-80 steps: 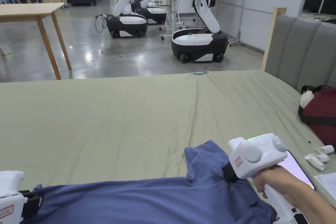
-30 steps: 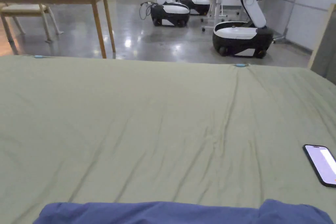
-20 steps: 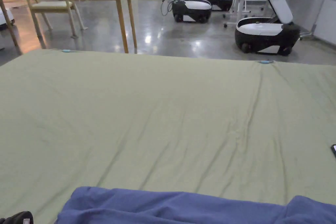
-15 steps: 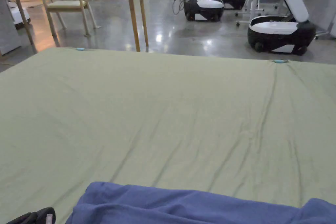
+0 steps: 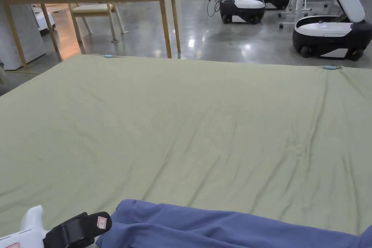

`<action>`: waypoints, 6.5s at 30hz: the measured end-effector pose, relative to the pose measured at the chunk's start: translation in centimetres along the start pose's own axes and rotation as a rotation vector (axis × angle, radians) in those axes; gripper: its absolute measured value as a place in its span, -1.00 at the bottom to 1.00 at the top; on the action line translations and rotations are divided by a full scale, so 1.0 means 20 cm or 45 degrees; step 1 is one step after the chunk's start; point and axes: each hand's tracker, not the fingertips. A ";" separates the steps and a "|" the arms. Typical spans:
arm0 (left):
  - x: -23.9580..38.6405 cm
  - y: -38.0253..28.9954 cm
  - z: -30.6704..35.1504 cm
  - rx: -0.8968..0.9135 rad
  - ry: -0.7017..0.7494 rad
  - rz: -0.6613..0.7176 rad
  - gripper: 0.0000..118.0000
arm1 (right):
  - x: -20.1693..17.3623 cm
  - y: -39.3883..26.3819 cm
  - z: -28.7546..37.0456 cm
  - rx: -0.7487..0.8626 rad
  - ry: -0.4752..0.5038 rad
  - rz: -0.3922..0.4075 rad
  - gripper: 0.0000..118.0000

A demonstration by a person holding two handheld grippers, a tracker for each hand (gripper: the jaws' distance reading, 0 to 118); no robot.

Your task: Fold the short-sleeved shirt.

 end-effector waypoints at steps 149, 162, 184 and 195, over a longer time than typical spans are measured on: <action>0.01 0.02 -0.51 -0.317 -0.125 -0.028 -0.73 | -0.09 -0.04 0.13 -0.022 0.018 0.008 -0.99; -0.19 0.27 -0.01 -0.072 0.101 0.008 -0.75 | -0.07 -0.03 0.11 -0.012 0.016 -0.003 -0.99; 0.87 -0.26 -0.89 -0.493 -0.087 -0.431 -0.73 | 0.01 -0.07 0.17 -0.005 -0.015 -0.014 -0.99; 0.86 -0.28 -0.91 -0.427 -0.252 -0.244 0.72 | 0.13 -0.16 0.31 -0.014 -0.173 -0.100 -0.99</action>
